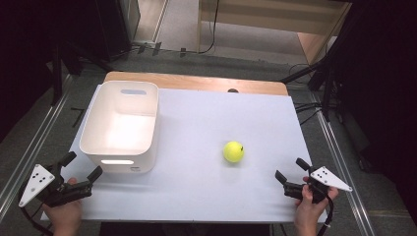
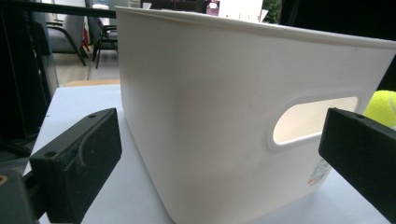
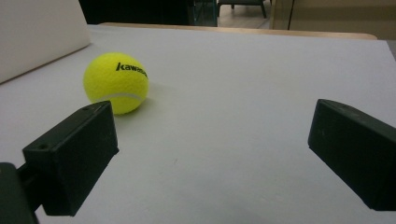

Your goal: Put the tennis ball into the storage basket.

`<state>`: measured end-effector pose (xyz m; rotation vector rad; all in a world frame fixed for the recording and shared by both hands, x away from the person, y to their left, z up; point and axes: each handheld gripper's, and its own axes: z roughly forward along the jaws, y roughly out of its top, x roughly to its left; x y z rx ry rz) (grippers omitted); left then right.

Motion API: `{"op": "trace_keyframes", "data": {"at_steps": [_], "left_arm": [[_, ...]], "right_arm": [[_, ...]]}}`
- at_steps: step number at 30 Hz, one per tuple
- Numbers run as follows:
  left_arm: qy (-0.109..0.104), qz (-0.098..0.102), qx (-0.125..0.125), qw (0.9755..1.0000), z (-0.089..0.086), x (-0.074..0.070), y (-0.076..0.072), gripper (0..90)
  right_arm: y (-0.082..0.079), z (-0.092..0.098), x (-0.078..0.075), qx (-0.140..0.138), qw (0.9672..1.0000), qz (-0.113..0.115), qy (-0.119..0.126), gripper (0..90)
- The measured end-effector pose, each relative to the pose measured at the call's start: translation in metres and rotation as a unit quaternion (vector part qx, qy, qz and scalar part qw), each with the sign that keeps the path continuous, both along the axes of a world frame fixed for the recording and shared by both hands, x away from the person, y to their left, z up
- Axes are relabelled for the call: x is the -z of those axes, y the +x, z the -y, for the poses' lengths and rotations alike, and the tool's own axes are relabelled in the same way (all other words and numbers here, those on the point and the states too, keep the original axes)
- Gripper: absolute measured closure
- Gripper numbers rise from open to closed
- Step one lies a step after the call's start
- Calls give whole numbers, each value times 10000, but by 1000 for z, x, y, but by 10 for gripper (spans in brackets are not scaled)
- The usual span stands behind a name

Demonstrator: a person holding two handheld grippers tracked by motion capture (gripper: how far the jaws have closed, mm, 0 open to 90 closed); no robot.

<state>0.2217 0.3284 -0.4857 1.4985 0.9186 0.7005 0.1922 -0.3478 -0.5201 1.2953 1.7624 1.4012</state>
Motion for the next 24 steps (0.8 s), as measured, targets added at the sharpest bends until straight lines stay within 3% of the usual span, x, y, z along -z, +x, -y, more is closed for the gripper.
{"op": "trace_keyframes", "data": {"at_steps": [7, 10, 13, 24], "left_arm": [[26, 31, 30, 10000, 1, 0, -1, 0], [76, 14, -5, 10000, 2, 1, -1, 0], [113, 29, 21, 9999, 3, 1, -1, 0], [190, 29, 18, 9998, 5, 1, -1, 0]], "right_arm": [[1, 0, -1, 22, 10000, -72, -43, 2], [2, -2, -4, -59, 9998, -156, -124, 2], [4, -4, -7, -169, 9996, -236, -49, 2], [18, -20, -25, -509, 9963, -544, -419, 2]]}}
